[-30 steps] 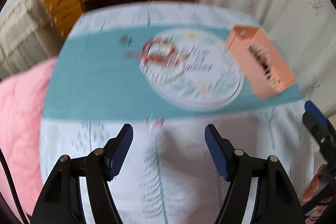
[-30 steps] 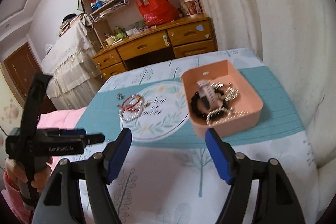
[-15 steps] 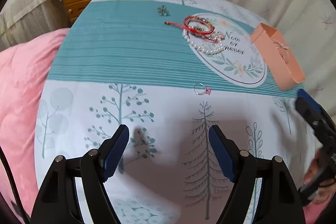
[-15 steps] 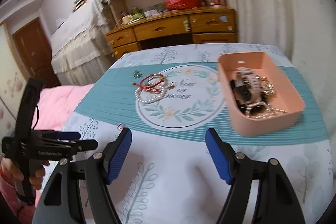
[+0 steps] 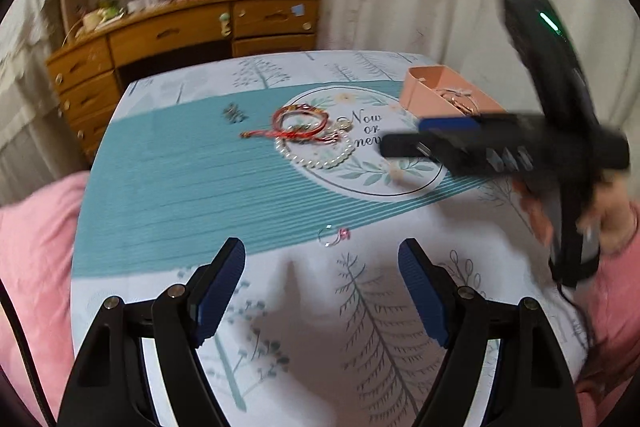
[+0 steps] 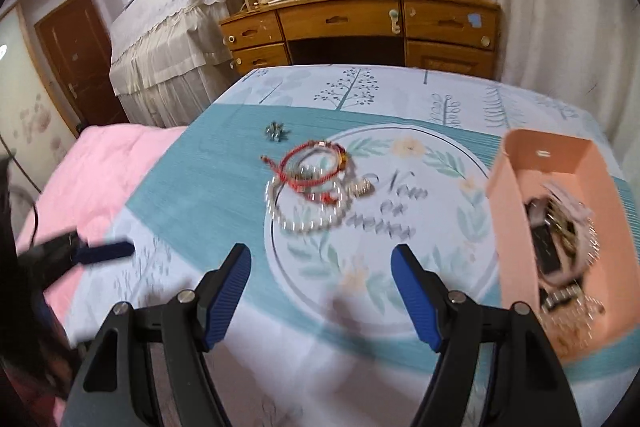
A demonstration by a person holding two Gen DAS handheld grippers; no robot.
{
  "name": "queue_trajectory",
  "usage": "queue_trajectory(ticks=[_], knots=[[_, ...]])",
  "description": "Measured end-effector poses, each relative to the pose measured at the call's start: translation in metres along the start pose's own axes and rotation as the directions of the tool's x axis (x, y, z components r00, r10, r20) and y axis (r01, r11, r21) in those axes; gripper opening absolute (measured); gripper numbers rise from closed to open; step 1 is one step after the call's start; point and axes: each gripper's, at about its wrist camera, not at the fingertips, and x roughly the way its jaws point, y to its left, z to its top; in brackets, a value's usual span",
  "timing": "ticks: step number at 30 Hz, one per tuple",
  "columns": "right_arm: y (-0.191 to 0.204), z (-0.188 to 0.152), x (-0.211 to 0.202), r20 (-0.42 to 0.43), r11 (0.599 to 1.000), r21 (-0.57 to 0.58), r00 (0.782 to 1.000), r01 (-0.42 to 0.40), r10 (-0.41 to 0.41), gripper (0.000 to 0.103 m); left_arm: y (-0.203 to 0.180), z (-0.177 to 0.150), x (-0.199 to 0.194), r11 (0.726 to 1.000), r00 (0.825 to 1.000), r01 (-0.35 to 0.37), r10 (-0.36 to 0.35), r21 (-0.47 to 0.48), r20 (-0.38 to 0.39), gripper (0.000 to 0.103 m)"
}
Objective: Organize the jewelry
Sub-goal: 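Move the right tool to the red string bracelet and close on it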
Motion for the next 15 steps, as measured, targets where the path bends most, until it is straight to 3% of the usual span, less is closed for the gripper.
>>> queue_trajectory(ticks=[6, 13, 15], knots=[[-0.007, 0.037, 0.038, -0.022, 0.996, 0.078, 0.999, -0.031, 0.032, 0.073, -0.004, 0.004, 0.023, 0.998, 0.999, 0.001, 0.001, 0.055, -0.039, 0.077], [0.011, 0.066, 0.079, -0.067, 1.000, 0.010, 0.998, -0.006, 0.007, 0.073, -0.007, 0.004, 0.039, 0.997, 0.999, 0.018, -0.016, 0.071, -0.040, 0.075], [0.015, 0.069, 0.089, -0.086, 1.000, -0.013, 0.996, 0.016, -0.017, 0.073, -0.006, 0.004, 0.042, 0.997, 0.999, 0.027, -0.025, 0.072, -0.034, 0.068]])
